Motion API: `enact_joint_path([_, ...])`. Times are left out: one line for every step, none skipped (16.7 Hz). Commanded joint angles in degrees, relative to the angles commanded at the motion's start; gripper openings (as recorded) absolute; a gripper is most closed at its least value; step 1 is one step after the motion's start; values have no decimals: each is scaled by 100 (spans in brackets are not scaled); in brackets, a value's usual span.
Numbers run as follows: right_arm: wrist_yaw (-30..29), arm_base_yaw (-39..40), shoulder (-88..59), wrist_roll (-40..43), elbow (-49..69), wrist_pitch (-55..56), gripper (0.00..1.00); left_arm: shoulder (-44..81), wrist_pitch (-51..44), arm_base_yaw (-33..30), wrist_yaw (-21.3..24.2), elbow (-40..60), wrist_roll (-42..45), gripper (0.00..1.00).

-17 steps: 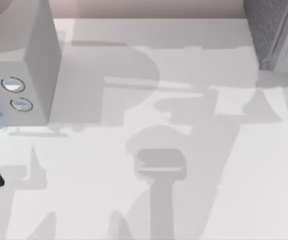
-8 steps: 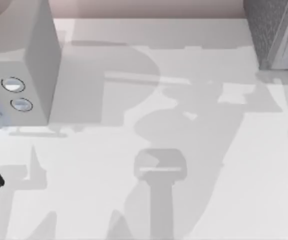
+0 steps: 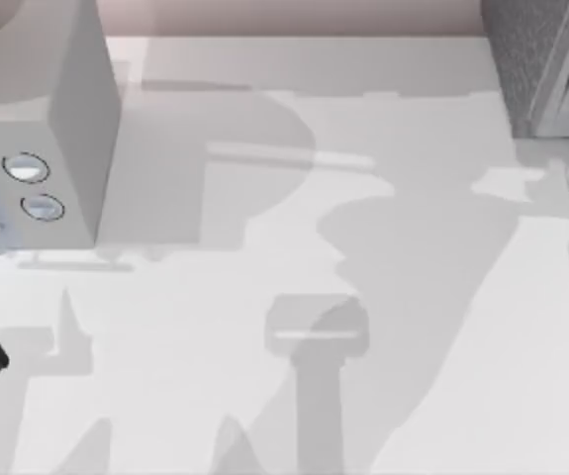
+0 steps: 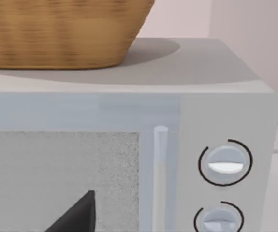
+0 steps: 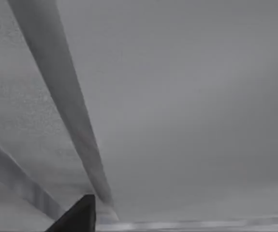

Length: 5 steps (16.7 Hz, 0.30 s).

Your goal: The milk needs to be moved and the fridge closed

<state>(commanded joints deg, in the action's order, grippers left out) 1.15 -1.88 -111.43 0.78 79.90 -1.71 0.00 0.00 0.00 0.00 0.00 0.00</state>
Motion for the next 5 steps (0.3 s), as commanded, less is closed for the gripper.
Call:
enact_joint_path([-1, 0, -96, -2, 134, -24, 100, 0, 0, 0, 0, 0, 0, 100])
enact_joint_path([-2, 0, -180, -3, 253, -51, 100, 0, 0, 0, 0, 0, 0, 100])
enact_joint_path([-4, 1, -233, -5, 325, -74, 100, 0, 0, 0, 0, 0, 0, 100])
enact_joint_path([-4, 1, -245, -5, 343, -81, 100, 0, 0, 0, 0, 0, 0, 100])
enact_joint_path([-4, 1, -245, -5, 343, -81, 100, 0, 0, 0, 0, 0, 0, 100])
